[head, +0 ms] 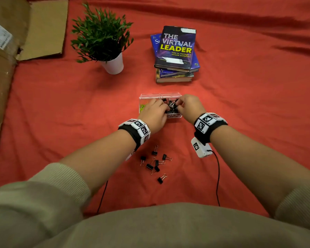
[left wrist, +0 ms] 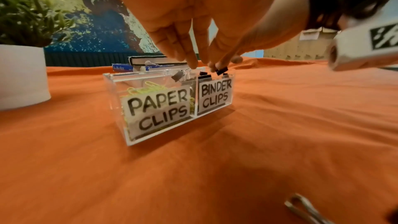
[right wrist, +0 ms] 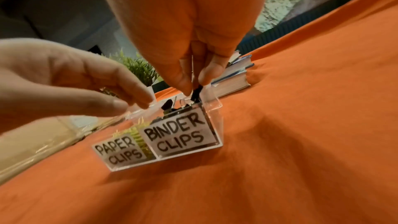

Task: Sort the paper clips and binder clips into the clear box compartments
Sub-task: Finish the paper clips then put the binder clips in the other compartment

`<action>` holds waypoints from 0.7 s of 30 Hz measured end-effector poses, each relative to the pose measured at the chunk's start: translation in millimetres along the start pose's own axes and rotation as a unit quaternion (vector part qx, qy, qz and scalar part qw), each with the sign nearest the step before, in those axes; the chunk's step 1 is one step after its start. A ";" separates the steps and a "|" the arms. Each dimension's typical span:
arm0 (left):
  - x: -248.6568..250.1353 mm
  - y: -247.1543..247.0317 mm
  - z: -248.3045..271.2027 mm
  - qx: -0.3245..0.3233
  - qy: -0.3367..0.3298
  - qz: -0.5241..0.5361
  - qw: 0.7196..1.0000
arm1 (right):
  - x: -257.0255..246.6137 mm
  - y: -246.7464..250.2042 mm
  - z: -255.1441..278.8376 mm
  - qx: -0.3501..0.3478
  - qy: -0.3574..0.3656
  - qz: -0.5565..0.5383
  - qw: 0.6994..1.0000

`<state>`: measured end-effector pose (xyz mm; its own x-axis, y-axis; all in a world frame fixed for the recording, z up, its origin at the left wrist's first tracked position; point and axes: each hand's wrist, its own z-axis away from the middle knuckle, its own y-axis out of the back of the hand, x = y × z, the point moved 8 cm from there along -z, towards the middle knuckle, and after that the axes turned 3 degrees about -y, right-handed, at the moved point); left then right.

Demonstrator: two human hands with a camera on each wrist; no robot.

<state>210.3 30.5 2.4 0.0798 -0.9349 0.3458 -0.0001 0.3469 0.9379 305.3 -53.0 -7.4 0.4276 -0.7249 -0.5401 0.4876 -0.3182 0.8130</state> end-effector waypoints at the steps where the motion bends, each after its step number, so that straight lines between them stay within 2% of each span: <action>1: -1.6 -1.0 7.9 -0.006 0.007 0.021 1.000 | -1.2 -4.2 0.9 -0.009 0.014 0.019 1.000; 5: -12.2 -19.5 54.8 -0.078 0.044 0.075 0.993 | -5.4 -9.5 7.2 -0.015 0.055 0.039 0.998; 8: -24.6 -40.4 96.1 -0.160 0.078 0.064 0.982 | -12.3 -6.0 17.1 0.006 0.084 0.023 0.996; 10: -31.7 -50.3 119.1 -0.192 0.092 0.063 0.975 | -20.4 -8.1 32.2 0.013 0.109 0.014 0.994; 11: -34.1 -54.0 128.2 -0.203 0.100 0.067 0.972 | -23.9 -16.9 41.9 -0.008 0.119 0.018 0.993; 13: -35.2 -59.7 140.7 -0.217 0.104 0.074 0.968 | -29.3 -49.8 66.0 -0.105 0.135 0.043 0.984; 16: -32.8 -62.2 146.4 -0.215 0.094 0.080 0.969 | -28.6 -103.1 103.1 -0.250 0.154 0.098 0.951; 18: -31.3 -62.7 147.4 -0.212 0.085 0.074 0.971 | -24.4 -118.8 116.8 -0.281 0.146 0.116 0.941; 21: -31.8 -64.5 149.9 -0.206 0.079 0.065 0.973 | -22.5 -124.5 124.9 -0.276 0.144 0.115 0.943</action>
<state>58.3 26.6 -64.9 0.2577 -0.8691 0.4222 0.3761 0.4928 0.7847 139.9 -73.5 -69.3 0.7208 -0.5148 -0.4641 0.6449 0.2525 0.7214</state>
